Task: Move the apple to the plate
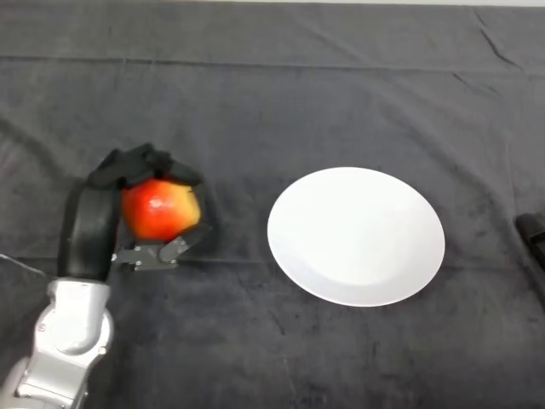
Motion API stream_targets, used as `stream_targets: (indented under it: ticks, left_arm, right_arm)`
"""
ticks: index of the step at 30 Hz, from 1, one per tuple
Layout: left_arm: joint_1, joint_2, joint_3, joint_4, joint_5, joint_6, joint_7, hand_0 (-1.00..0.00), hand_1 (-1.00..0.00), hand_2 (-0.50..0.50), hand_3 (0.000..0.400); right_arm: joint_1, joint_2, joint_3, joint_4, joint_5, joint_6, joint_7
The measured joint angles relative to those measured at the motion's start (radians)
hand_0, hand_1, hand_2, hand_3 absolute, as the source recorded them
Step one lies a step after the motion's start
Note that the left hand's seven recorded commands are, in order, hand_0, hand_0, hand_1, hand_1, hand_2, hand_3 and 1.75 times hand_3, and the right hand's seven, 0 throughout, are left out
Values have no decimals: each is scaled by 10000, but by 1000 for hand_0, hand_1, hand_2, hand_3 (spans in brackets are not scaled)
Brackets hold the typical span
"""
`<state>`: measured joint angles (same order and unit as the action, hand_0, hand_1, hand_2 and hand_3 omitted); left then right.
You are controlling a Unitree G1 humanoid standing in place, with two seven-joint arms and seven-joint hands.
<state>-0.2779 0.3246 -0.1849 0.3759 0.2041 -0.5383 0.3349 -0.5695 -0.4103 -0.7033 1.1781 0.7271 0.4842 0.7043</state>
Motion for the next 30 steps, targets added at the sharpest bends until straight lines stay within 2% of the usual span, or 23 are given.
stream_targets:
  ticks: [4, 9, 20, 25, 30]
  left_arm:
    - [304, -19, -572, -987, 164, 663, 127, -1000, -1000, 0, 400]
    - [305, -106, -1460, -1760, 370, 1089, 438, -1000, -1000, 0, 400]
    - [135, -389, -3428, -1780, 432, 1482, 1169, -1000, -1000, 0, 400]
    - [-395, -546, -4326, -1532, 353, 1629, 1517, -1000, -1000, 0, 400]
    - [-1261, -793, -5247, -956, 141, 1691, 1917, -1000, -1000, 0, 400]
  right_arm:
    - [-4, 0, 0, 0, 0, 0, -1]
    - [-4, 0, 0, -3, 0, 0, -2]
    - [-7, 0, -1, -5, 0, 0, -2]
    - [-8, 0, -2, -5, 0, 0, -2]
    - [-12, 0, -4, -7, 1, 1, -1]
